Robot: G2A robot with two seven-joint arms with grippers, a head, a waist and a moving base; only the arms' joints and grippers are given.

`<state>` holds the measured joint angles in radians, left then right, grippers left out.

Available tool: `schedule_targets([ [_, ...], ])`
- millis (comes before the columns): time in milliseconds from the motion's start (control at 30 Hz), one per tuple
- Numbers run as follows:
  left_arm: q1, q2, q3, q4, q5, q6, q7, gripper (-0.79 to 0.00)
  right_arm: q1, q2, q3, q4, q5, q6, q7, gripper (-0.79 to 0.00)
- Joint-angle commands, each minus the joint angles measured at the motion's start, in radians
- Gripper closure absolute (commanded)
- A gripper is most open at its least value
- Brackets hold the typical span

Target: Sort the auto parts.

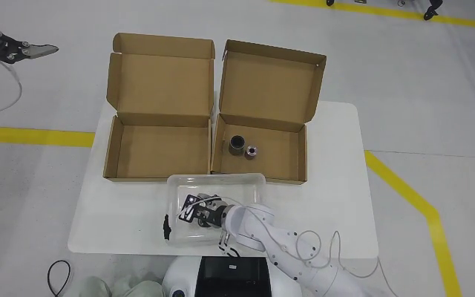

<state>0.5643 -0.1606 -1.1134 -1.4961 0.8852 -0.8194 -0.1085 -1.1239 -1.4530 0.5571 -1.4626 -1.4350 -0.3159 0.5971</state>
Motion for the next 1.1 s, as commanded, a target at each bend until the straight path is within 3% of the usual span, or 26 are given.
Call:
schedule_targets([
  [0,0.000,0.000,0.000,0.000,0.000,0.000,0.000,-0.785,0.000,-0.002,0.000,0.002,-0.002,0.004,0.003,-0.252],
  [100,0.000,0.000,0.000,0.000,0.000,0.000,0.000,-0.785,-0.001,-0.004,0.001,0.001,-0.007,0.006,0.011,-0.089],
  [133,0.000,0.000,0.000,0.000,0.000,0.000,0.000,-0.785,-0.002,-0.004,0.001,-0.001,-0.009,0.007,0.013,0.000],
  [567,0.000,0.000,0.000,0.000,0.000,0.000,0.000,-0.785,-0.050,0.011,0.047,-0.056,-0.052,0.019,-0.073,0.000],
  [833,0.000,0.000,0.000,0.000,0.000,0.000,0.000,-0.785,-0.110,0.041,0.135,-0.059,0.032,-0.097,-0.325,0.000],
  [1067,0.000,0.000,0.000,0.000,0.000,0.000,0.000,-0.785,-0.085,0.047,0.167,0.031,0.083,-0.211,-0.542,0.000],
])
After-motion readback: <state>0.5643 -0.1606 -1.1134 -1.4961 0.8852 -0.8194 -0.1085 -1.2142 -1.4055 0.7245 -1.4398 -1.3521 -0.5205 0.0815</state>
